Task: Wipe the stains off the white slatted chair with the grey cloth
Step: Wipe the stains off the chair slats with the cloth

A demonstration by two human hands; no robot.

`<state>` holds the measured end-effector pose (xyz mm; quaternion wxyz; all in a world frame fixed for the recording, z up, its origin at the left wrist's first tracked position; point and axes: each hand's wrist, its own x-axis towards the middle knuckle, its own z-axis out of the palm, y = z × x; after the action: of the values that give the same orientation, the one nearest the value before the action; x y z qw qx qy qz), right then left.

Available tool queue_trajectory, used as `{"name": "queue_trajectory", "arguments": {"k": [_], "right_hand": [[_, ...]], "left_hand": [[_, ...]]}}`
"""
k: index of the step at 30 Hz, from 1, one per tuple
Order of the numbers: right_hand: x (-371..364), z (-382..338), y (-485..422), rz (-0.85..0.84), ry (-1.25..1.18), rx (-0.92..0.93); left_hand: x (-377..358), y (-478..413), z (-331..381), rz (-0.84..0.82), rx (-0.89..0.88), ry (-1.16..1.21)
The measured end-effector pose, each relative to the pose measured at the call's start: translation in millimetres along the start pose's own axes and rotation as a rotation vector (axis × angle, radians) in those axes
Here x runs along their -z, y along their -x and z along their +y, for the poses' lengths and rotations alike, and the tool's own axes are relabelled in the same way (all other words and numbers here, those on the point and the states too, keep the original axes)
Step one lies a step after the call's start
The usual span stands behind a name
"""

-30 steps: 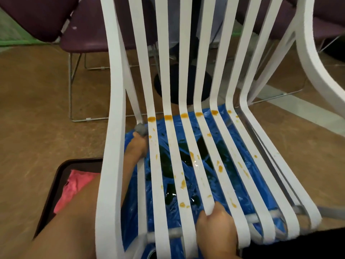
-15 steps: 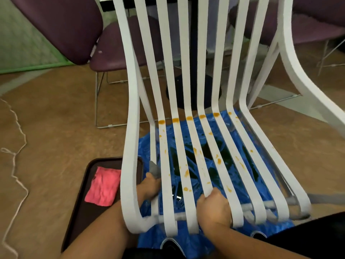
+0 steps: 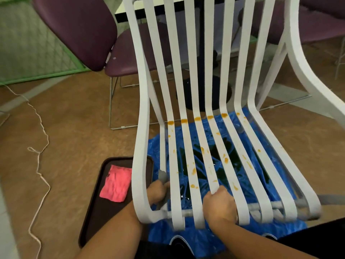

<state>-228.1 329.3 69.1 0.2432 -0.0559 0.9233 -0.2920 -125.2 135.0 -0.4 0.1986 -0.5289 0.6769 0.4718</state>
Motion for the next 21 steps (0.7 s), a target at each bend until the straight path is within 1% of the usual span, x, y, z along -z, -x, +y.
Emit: {"name": "queue_trajectory", "arguments": {"k": [2, 3, 4, 5, 6, 7, 8, 10, 12, 14, 17, 21], "right_hand": [[0.2, 0.2, 0.1, 0.001, -0.007, 0.002], [-0.2, 0.0, 0.2, 0.004, -0.003, 0.004], [-0.3, 0.6, 0.0, 0.008, 0.003, 0.004], [-0.8, 1.0, 0.0, 0.014, 0.005, 0.004], [-1.3, 1.2, -0.8, 0.022, 0.006, 0.002], [-2.2, 1.7, -1.0, 0.027, 0.009, -0.004], [-3.3, 1.6, -1.6, 0.03, 0.014, -0.009], [-4.2, 1.7, -1.0, 0.031, 0.024, -0.015], [-5.0, 2.1, -2.4, 0.031, 0.036, -0.018], [-5.7, 2.1, -4.1, 0.029, 0.042, -0.019], [-6.7, 2.5, -6.3, 0.026, 0.045, -0.023], [-6.3, 2.3, -8.4, 0.026, 0.042, -0.036]], "left_hand": [[4.6, 1.2, 8.1, -0.011, 0.038, -0.006], [6.6, 1.0, 8.4, -0.058, 0.083, -0.046], [6.4, -2.3, 5.4, -0.124, 0.145, -0.136], [6.7, -2.6, -0.9, -0.196, 0.186, -0.284], [8.7, -4.0, -7.6, -0.225, 0.201, -0.454], [11.1, -5.0, -16.1, -0.202, 0.195, -0.605], [14.7, -1.9, -21.7, -0.182, 0.184, -0.64], [19.4, 0.7, -27.5, -0.214, 0.154, -0.583], [18.6, -6.0, -27.4, -0.241, 0.107, -0.449], [13.0, -11.8, -24.2, -0.191, 0.037, -0.353], [8.2, -24.1, -16.7, -0.046, -0.05, -0.256], [17.7, -47.3, 9.8, -0.004, -0.082, -0.132]]}}
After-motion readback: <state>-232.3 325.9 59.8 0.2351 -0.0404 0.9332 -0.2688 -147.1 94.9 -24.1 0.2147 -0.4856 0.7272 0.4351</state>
